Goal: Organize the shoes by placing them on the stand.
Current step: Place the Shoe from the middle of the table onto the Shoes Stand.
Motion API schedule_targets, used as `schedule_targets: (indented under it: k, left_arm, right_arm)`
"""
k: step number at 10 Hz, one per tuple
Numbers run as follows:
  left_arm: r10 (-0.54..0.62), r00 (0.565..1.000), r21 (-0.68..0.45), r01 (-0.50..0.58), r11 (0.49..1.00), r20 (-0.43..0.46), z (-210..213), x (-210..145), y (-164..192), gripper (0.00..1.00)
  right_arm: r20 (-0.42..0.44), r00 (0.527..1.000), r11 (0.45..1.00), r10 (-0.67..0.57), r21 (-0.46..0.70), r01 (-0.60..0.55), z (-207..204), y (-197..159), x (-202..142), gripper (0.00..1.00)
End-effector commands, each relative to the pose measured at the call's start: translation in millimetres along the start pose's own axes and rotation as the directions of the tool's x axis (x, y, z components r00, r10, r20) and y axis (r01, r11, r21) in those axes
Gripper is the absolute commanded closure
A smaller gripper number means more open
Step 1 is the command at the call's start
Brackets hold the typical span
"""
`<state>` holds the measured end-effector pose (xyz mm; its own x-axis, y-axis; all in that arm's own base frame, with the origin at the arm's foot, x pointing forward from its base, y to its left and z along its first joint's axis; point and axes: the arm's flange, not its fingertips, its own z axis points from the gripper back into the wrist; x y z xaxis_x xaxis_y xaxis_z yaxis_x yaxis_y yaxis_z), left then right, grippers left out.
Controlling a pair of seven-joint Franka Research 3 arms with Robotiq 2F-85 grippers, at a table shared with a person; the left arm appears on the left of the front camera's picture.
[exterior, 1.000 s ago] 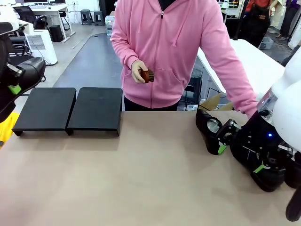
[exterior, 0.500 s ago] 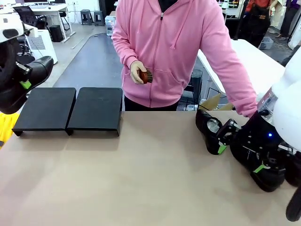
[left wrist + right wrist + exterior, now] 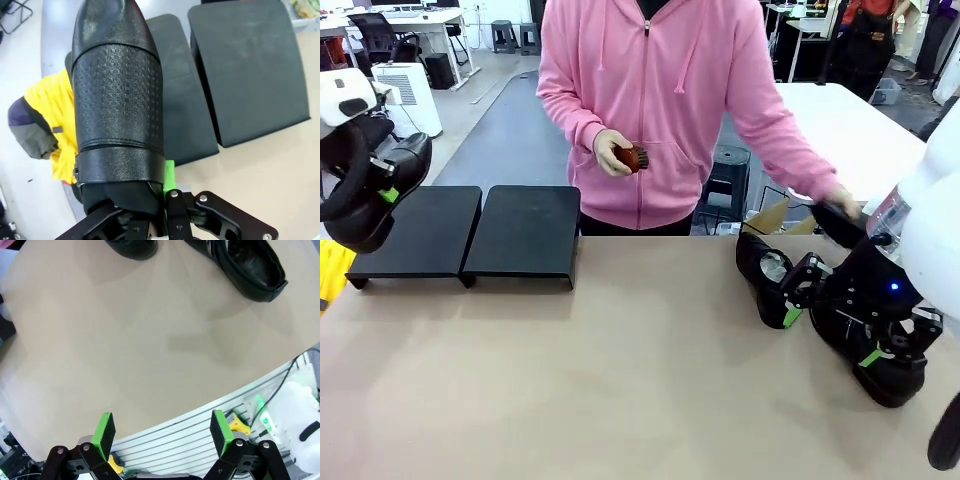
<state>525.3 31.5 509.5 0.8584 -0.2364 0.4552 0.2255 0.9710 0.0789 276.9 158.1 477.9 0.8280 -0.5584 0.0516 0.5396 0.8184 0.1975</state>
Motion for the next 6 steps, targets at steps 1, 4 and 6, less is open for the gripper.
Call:
schedule_targets:
  k: [1,4,6]
  left_arm:
    - [0.023,0.998,0.061,-0.027,0.998,0.062,-14.1,-6.8,3.7,1.0]
    - [0.031,0.996,0.043,-0.035,0.998,0.086,-34.7,-6.9,11.5,1.0]
    - [0.039,0.996,0.035,-0.042,0.999,0.078,-40.4,-0.8,16.9,1.0]
  right_arm:
    - [0.006,1.0,1.0,-0.001,0.008,0.001,-0.6,1.7,0.7,0.0]
    - [0.006,1.0,1.0,-0.001,0.008,0.001,-0.6,1.7,0.7,0.0]
    - [0.006,1.0,1.0,-0.001,0.008,0.001,-0.6,1.7,0.7,0.0]
